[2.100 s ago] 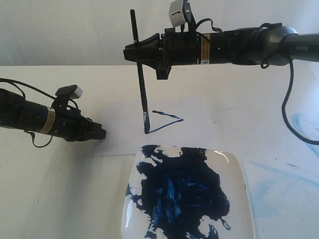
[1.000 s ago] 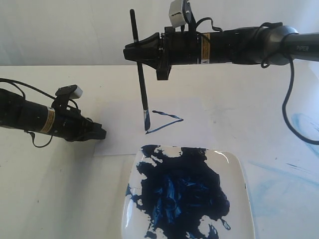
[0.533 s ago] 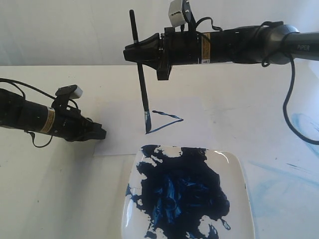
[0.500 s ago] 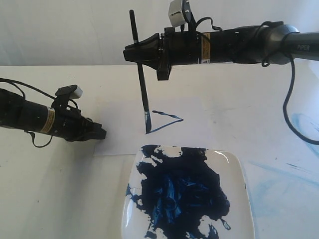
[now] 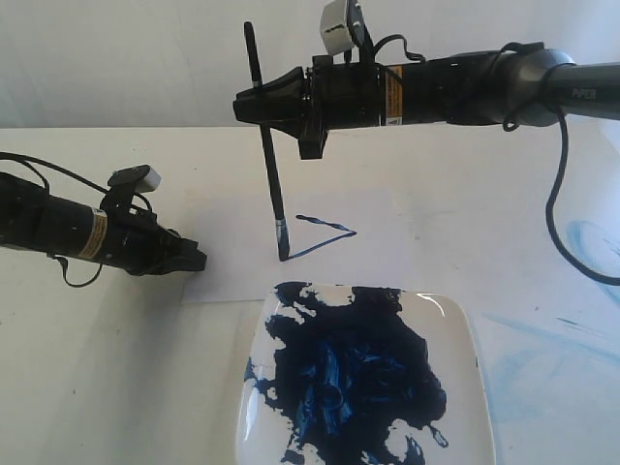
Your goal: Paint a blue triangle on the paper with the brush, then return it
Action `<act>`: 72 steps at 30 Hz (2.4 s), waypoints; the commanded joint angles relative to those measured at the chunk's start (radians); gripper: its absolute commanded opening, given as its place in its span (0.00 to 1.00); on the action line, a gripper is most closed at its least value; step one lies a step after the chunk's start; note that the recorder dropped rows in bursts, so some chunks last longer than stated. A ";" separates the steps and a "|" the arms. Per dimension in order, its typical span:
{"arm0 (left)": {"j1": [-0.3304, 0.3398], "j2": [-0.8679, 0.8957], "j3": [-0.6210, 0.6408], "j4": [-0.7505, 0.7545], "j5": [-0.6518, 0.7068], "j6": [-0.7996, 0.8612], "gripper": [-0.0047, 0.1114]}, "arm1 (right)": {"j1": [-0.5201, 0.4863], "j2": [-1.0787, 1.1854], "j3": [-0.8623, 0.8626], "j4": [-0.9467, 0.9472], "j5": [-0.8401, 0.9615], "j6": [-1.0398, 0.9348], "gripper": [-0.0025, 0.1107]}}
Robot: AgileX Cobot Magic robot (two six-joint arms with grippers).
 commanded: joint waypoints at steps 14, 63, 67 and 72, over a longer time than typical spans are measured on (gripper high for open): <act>-0.001 0.001 -0.003 0.014 0.014 -0.001 0.04 | -0.001 -0.007 -0.003 0.011 -0.010 -0.048 0.02; -0.001 0.001 -0.003 0.014 0.016 -0.001 0.04 | -0.001 0.016 -0.003 0.005 -0.010 -0.010 0.02; -0.001 0.001 -0.003 0.014 0.016 -0.001 0.04 | -0.001 0.017 -0.003 0.005 -0.010 -0.014 0.02; -0.001 0.001 -0.003 0.014 0.016 -0.001 0.04 | -0.001 0.017 -0.003 0.005 -0.010 -0.038 0.02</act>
